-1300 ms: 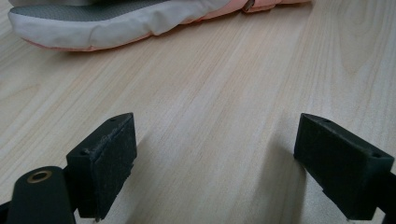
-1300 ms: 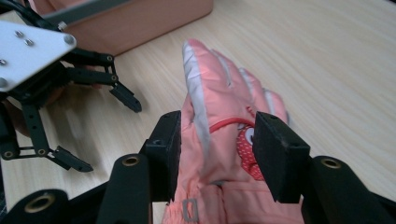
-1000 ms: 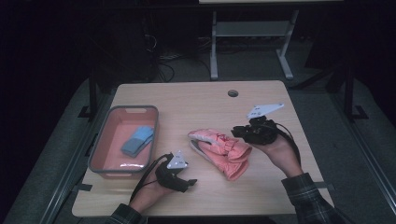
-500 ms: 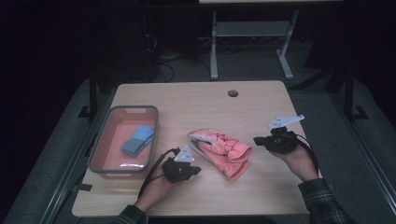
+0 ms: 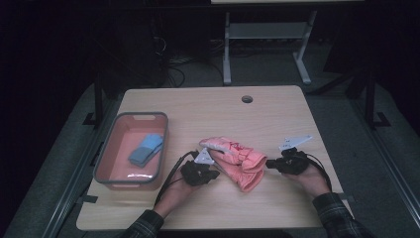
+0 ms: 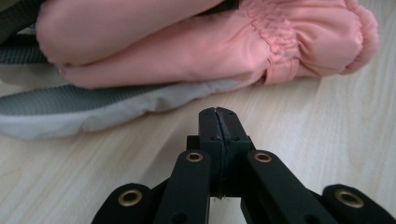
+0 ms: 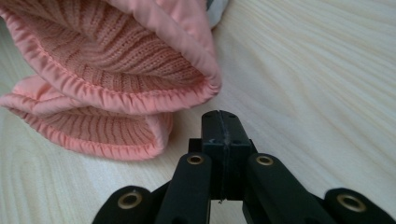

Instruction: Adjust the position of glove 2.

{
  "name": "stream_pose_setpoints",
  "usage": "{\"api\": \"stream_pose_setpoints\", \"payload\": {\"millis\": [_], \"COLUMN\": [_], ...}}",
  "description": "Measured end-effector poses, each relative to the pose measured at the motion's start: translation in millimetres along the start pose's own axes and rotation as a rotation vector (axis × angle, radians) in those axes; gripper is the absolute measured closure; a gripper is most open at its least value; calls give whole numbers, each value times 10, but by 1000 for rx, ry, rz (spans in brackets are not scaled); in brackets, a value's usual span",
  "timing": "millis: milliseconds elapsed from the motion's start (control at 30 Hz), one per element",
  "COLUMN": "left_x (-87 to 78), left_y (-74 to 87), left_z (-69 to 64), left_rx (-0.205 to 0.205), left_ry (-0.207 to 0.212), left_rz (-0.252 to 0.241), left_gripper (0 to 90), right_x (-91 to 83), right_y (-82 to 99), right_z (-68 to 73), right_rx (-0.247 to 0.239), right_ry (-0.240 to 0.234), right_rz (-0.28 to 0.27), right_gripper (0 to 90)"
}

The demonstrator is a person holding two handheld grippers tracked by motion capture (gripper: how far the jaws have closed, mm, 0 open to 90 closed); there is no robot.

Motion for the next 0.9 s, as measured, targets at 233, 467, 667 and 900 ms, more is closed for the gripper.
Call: {"api": "stream_pose_setpoints", "payload": {"millis": [233,467,667,900], "left_x": [66,94,106,92], "left_y": [-70,-118,-128,-107], "left_z": [9,44,62,79], "left_rx": [-5,4,7,11], "left_ry": [-5,-11,3,13], "left_rz": [-12,-13,-13,-9], "left_gripper": [894,894,894,894], "right_x": [96,148,164,235], "right_y": [0,52,96,119], "right_z": [75,194,313,525], "right_rx": [-11,-6,3,-17], "right_ry": [-53,-93,-123,-173], "right_rz": [8,6,7,18], "right_gripper": [900,900,900,900]}}
Point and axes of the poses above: each handheld gripper's, and its own axes: x roughly forward along the jaws, y roughly out of its underside, z roughly to its left, the point moved 9 cm from there along x, roughly forward along the jaws, and after that the axes turned 12 degrees about -y, right-handed, at the moved point
